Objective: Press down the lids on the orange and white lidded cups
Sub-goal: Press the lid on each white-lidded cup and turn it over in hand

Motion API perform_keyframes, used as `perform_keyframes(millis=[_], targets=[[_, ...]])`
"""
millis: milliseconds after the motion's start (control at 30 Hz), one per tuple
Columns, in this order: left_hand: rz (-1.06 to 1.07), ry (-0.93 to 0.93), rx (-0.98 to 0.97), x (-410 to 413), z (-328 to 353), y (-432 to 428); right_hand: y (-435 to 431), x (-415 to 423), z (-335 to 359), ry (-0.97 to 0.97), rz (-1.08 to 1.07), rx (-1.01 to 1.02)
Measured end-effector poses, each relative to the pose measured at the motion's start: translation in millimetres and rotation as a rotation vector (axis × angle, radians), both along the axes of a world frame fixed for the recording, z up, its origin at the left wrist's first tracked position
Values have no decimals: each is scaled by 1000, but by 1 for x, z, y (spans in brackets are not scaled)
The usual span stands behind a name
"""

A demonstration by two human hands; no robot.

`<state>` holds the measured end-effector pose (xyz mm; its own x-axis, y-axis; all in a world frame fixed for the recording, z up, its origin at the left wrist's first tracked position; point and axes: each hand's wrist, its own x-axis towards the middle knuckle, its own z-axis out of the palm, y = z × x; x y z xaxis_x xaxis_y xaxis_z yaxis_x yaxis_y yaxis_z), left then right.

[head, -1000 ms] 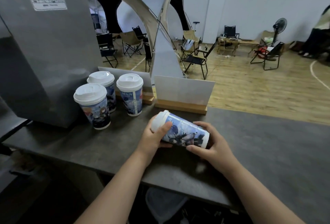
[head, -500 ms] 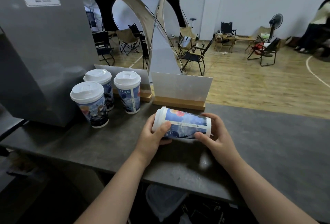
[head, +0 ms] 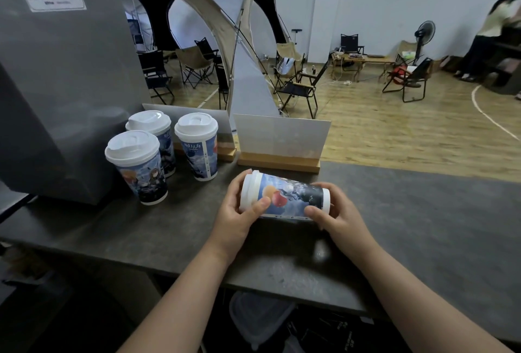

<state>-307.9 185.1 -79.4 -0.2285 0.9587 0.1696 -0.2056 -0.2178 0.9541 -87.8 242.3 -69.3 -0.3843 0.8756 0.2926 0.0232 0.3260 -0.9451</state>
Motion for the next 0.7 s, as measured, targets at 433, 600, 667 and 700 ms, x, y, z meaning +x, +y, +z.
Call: perform_keyframes(millis=[433, 600, 667, 700], targets=[[-21, -61, 0, -5, -5, 4, -2, 0, -4, -92, 46, 64], [7, 23, -41, -2, -10, 8, -1, 0, -6, 76, -5, 80], [-33, 111, -57, -3, -13, 10, -3, 1, -6, 83, -11, 63], [-57, 173, -64, -4, -15, 11, -4, 1, -6, 39, -9, 87]])
